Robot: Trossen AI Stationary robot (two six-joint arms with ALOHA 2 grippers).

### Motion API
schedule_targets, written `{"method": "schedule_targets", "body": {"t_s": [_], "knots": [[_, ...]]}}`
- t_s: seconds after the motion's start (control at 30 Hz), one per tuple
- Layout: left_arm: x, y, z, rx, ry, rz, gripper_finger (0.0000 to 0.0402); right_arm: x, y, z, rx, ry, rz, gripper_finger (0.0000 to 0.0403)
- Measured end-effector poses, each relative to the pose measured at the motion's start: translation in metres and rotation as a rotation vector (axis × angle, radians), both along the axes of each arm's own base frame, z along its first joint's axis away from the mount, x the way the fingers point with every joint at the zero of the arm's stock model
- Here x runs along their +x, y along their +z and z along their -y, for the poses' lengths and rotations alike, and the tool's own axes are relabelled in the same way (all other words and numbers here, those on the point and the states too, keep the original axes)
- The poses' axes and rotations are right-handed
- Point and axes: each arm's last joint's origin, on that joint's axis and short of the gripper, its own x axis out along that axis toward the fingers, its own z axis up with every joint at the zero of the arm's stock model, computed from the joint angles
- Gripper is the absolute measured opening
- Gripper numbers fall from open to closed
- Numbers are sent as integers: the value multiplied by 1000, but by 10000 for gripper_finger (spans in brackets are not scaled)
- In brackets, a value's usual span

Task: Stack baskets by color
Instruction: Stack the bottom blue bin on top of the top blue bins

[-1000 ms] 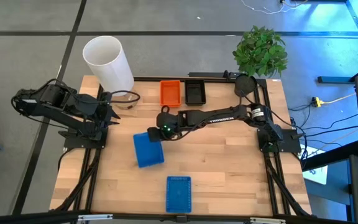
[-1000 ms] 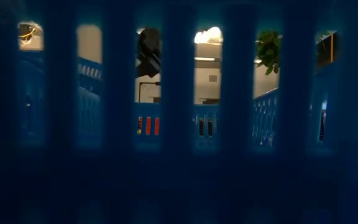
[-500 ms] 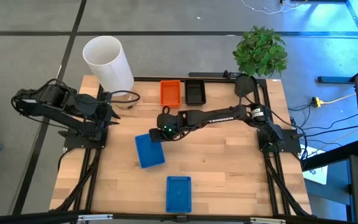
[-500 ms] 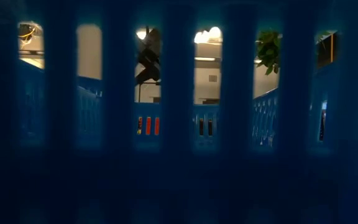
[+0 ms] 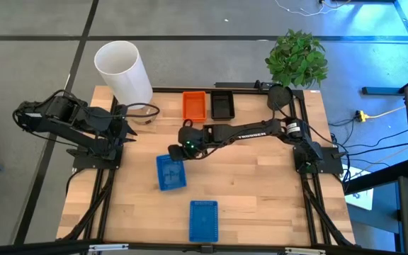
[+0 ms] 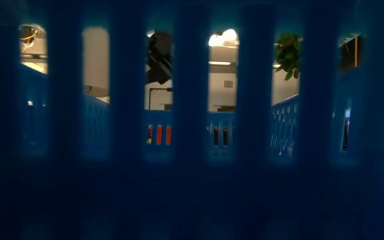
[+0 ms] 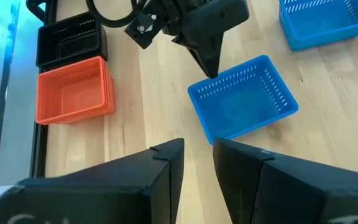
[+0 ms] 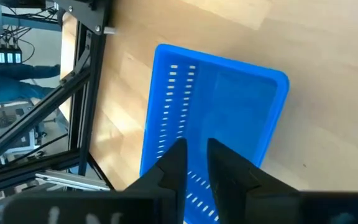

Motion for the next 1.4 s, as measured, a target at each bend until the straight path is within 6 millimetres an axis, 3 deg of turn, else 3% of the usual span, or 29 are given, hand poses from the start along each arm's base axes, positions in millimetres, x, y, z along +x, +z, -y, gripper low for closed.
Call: {"method": "schedule_targets", "body": {"t_s": [0.1,0.23,0.4,0.6,0.8,1.13,1.4], "knots": [[0,0,0,0,0,0,78,-1,6,1,-33,31,25,61],[0,0,0,-1,1,-1,78,-8,32,-3,-98,93,78,61],[-2,-2,0,0,2,-32,78,-21,64,-29,-260,259,124,61],[-5,-4,-1,4,4,-61,78,-37,82,-69,-424,550,82,61],[-4,-4,-1,4,4,-61,78,-46,78,-98,-460,744,84,61],[-4,-4,-1,3,4,-59,78,-50,72,-99,-417,780,29,66],[-4,-4,2,-62,-70,-75,78,-56,70,-111,-491,920,47,67]]}}
